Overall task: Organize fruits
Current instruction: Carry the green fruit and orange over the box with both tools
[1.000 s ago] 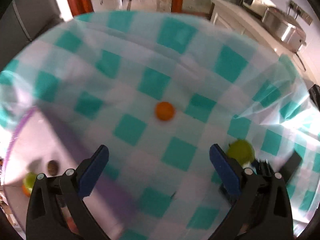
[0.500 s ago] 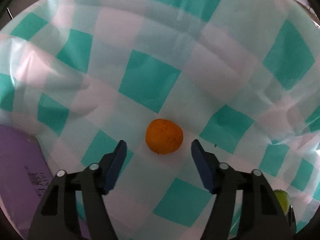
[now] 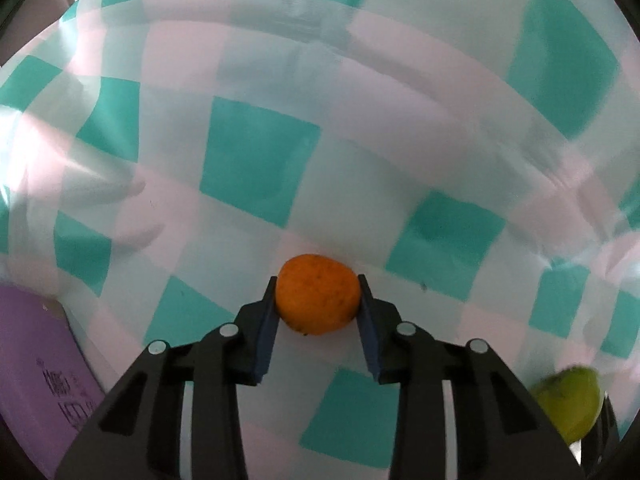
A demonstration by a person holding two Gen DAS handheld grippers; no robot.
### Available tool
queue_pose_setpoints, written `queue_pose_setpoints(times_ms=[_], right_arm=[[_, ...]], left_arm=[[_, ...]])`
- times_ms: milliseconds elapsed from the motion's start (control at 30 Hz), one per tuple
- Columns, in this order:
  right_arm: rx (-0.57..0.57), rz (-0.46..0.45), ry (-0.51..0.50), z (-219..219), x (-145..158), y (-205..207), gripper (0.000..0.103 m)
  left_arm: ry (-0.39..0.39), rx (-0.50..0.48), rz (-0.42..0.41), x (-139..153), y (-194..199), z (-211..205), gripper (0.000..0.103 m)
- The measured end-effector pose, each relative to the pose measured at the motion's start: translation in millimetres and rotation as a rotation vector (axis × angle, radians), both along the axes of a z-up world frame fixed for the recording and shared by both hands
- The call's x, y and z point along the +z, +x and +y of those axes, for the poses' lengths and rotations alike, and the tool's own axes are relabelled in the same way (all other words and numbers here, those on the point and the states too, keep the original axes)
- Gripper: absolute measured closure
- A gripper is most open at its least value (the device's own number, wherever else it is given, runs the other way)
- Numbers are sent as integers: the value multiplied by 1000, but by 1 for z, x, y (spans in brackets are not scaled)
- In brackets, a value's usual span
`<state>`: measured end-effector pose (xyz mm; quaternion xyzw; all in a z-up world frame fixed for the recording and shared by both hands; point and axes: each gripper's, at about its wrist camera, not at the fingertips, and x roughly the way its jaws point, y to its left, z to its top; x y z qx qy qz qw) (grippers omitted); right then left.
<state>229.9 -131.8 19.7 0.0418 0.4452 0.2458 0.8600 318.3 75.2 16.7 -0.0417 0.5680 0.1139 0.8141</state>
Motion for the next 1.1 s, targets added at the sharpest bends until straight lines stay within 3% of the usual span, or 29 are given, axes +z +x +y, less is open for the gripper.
queue_pose_setpoints(times_ms=[300, 467, 633, 1000, 1100], right_arm=[[-2, -2, -14, 1, 0, -2, 39], [-5, -17, -66, 5, 3, -6, 39], [-11, -13, -129, 4, 8, -22, 41], [-170, 41, -232, -67, 16, -138, 41], [-221, 47, -232, -79, 25, -166, 40]], left_arm=[[6, -138, -85, 20, -69, -58, 67], [-19, -118, -115, 37, -97, -55, 67], [-27, -144, -96, 36, -100, -56, 67], [-167, -124, -86, 45, -146, -79, 67], [-159, -191, -101, 44, -157, -96, 67]])
